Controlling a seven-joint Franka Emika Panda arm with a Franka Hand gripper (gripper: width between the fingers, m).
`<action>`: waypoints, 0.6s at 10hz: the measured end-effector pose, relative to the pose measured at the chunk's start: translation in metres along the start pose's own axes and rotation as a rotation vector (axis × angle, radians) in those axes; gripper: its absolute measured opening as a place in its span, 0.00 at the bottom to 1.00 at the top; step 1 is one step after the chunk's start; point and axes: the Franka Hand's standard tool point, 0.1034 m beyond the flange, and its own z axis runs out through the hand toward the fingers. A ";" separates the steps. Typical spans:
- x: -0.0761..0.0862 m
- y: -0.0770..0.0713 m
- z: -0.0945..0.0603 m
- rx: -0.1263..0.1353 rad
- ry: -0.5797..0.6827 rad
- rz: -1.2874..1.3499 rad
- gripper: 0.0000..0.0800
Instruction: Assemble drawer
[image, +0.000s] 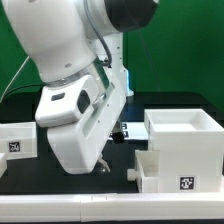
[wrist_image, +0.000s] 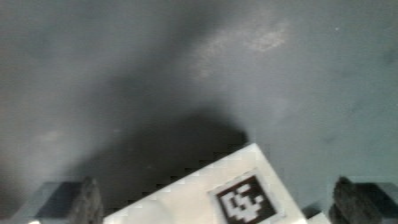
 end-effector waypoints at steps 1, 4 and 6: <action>0.006 -0.002 0.005 -0.005 0.002 0.007 0.81; 0.025 -0.010 0.022 -0.029 0.001 0.058 0.81; 0.023 -0.008 0.025 -0.038 0.001 0.078 0.81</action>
Offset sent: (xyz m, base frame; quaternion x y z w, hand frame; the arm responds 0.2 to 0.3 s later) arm -0.0004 0.0357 -0.0042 -0.0199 0.0085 0.0391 0.9990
